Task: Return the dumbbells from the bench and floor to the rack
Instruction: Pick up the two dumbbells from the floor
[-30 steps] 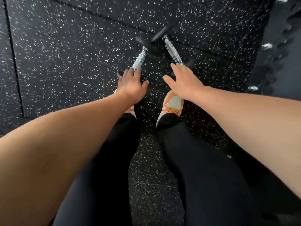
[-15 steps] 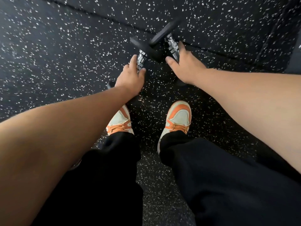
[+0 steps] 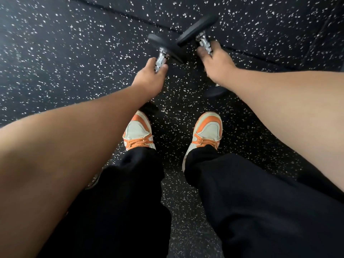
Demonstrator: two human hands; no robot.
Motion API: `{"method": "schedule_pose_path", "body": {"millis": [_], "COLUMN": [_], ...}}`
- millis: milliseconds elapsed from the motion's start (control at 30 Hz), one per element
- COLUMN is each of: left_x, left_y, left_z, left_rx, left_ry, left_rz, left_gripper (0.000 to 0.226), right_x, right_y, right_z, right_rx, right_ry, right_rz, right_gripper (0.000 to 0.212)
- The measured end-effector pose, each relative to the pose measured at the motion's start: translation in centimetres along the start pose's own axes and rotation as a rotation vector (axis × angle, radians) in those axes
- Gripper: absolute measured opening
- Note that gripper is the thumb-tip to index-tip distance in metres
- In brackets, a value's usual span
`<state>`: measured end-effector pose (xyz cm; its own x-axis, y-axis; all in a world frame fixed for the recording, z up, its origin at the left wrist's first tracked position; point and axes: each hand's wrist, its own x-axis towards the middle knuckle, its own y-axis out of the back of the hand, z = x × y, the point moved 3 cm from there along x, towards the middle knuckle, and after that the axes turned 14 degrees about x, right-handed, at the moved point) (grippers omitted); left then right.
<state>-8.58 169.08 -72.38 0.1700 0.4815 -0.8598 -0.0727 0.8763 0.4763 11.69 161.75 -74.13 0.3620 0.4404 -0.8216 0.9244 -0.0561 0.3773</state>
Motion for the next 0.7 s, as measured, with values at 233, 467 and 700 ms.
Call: {"method": "schedule_pose_path", "body": {"millis": [233,467,700], "left_x": [-8.7,-22.9,-37.7], "left_y": [5.1,11.6,17.2], "left_z": [2.4,8.0,13.6], "left_rx": [-0.139,-0.116,-0.041], "left_ry": [0.086,0.068,0.013], "left_rz": [0.050,0.047,0.019], "left_gripper": [0.057,0.049,0.039], "right_x": [-9.6,-23.9,-38.8], "right_y": [3.3,9.1,16.0], "right_z": [-1.3,-4.8,-8.3], "right_rx": [0.255,0.370,0.486], "right_ry": [-0.128,-0.238,-0.257], "right_rz": [0.076,0.101,0.099], "right_gripper": [0.069,0.064,0.088]}}
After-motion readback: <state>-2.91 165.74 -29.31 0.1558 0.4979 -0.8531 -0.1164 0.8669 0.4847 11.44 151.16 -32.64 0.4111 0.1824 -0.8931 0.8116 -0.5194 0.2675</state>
